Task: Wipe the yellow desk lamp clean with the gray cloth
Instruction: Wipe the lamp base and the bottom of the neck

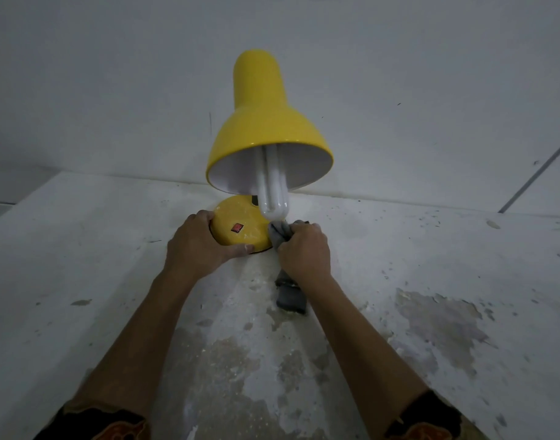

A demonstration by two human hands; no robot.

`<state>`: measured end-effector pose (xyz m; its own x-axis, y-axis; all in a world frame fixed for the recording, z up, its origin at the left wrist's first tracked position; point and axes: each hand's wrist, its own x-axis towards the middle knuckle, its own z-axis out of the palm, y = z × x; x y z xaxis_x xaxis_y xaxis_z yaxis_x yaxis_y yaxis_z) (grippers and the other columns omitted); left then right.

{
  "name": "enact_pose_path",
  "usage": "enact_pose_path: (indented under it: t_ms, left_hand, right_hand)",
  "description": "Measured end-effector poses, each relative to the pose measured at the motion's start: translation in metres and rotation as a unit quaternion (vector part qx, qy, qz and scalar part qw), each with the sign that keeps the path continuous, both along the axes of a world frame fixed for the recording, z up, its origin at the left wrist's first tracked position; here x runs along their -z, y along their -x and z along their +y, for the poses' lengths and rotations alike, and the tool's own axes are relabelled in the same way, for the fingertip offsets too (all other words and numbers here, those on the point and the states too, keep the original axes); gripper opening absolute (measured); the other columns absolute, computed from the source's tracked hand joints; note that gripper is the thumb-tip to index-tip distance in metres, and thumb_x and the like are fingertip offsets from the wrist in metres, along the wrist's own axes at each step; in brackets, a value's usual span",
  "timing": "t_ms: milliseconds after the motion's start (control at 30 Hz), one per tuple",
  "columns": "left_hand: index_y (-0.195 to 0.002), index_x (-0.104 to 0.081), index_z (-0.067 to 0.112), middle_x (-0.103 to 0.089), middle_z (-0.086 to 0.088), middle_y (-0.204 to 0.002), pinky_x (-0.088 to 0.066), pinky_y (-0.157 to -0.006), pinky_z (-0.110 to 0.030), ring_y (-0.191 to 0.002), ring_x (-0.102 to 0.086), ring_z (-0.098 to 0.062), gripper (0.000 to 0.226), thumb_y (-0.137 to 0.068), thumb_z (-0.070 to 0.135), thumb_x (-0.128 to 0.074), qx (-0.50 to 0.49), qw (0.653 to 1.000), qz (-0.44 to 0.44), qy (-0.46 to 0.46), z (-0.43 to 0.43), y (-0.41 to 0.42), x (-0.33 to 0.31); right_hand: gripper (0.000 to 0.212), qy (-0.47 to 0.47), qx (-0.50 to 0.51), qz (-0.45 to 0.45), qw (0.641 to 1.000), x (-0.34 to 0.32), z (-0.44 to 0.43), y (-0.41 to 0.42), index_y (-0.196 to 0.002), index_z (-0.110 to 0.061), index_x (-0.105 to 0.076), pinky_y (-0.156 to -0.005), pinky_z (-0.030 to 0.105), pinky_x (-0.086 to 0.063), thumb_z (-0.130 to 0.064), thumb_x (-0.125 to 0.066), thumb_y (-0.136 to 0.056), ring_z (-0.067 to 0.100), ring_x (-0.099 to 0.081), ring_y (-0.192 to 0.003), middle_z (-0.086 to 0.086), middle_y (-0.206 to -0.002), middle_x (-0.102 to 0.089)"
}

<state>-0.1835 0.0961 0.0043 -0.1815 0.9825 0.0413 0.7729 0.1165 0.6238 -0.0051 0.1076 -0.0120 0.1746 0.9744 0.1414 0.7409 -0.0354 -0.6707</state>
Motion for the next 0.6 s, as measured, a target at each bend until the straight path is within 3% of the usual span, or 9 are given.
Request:
enact_pose_path:
  t_ms: [133, 233, 300, 367, 433, 500, 600]
  left_hand:
    - [-0.133, -0.047, 0.018, -0.057, -0.004, -0.128, -0.052, -0.091, -0.049, -0.112, -0.059, -0.025, 0.123, -0.033, 0.087, -0.064, 0.000, 1.000, 0.004, -0.001, -0.001, 0.001, 0.000]
    - [-0.133, -0.047, 0.019, -0.057, -0.003, -0.127, -0.052, -0.091, -0.049, -0.112, -0.058, -0.024, 0.122, -0.034, 0.089, -0.063, 0.003, 1.000, 0.014, -0.001, -0.001, 0.002, 0.002]
    - [-0.135, -0.046, 0.019, -0.056, -0.004, -0.130, -0.051, -0.092, -0.050, -0.115, -0.057, -0.026, 0.122, -0.037, 0.088, -0.063, -0.001, 1.000, 0.027, -0.002, -0.002, 0.002, 0.001]
    - [-0.139, -0.043, 0.017, -0.053, -0.006, -0.135, -0.048, -0.096, -0.052, -0.121, -0.054, -0.029, 0.119, -0.044, 0.085, -0.067, -0.007, 0.999, 0.051, 0.000, -0.003, 0.000, 0.000]
    - [-0.141, -0.041, 0.017, -0.051, -0.006, -0.139, -0.044, -0.099, -0.053, -0.125, -0.051, -0.031, 0.114, -0.051, 0.080, -0.070, -0.016, 0.997, 0.076, 0.001, -0.003, -0.002, -0.001]
    - [-0.141, -0.041, 0.018, -0.050, -0.006, -0.140, -0.043, -0.100, -0.052, -0.126, -0.050, -0.031, 0.111, -0.053, 0.079, -0.070, -0.020, 0.995, 0.093, 0.002, -0.003, -0.003, -0.002]
    - [-0.140, -0.041, 0.018, -0.050, -0.005, -0.140, -0.044, -0.098, -0.052, -0.125, -0.050, -0.031, 0.111, -0.053, 0.081, -0.068, -0.021, 0.994, 0.104, 0.006, -0.002, -0.002, -0.002]
  right_hand:
    - [0.033, -0.005, -0.042, 0.002, 0.999, -0.003, -0.023, 0.001, -0.090, -0.015, -0.070, -0.077, 0.033, -0.049, -0.046, -0.059, -0.090, 0.025, -0.053, -0.090, 0.009, -0.089, -0.053]
    - [0.028, 0.003, -0.068, 0.016, 0.998, -0.012, -0.031, -0.002, -0.093, -0.019, -0.072, -0.080, 0.036, -0.049, -0.044, -0.059, -0.090, 0.028, -0.053, -0.091, 0.009, -0.089, -0.051]
    - [0.022, 0.015, -0.079, 0.020, 0.997, -0.016, -0.028, -0.004, -0.084, -0.022, -0.070, -0.078, 0.036, -0.047, -0.040, -0.060, -0.089, 0.032, -0.054, -0.090, 0.011, -0.089, -0.052]
    - [0.027, 0.038, -0.076, 0.033, 0.996, -0.022, -0.022, -0.006, -0.062, -0.025, -0.054, -0.075, 0.036, -0.046, -0.040, -0.061, -0.084, 0.036, -0.056, -0.090, 0.016, -0.090, -0.057]
    - [0.025, 0.057, -0.062, 0.044, 0.995, -0.029, -0.014, -0.008, -0.056, -0.024, -0.040, -0.077, 0.038, -0.046, -0.043, -0.049, -0.070, 0.038, -0.056, -0.093, 0.019, -0.094, -0.059]
    - [0.020, 0.070, -0.057, 0.042, 0.995, -0.033, -0.006, -0.009, -0.058, -0.022, -0.041, -0.080, 0.039, -0.045, -0.040, -0.041, -0.066, 0.037, -0.054, -0.096, 0.019, -0.099, -0.058]
    - [0.030, 0.064, -0.051, 0.035, 0.996, -0.027, 0.007, -0.009, -0.071, -0.020, -0.052, -0.083, 0.040, -0.049, -0.050, -0.051, -0.073, 0.037, -0.056, -0.097, 0.018, -0.098, -0.059]
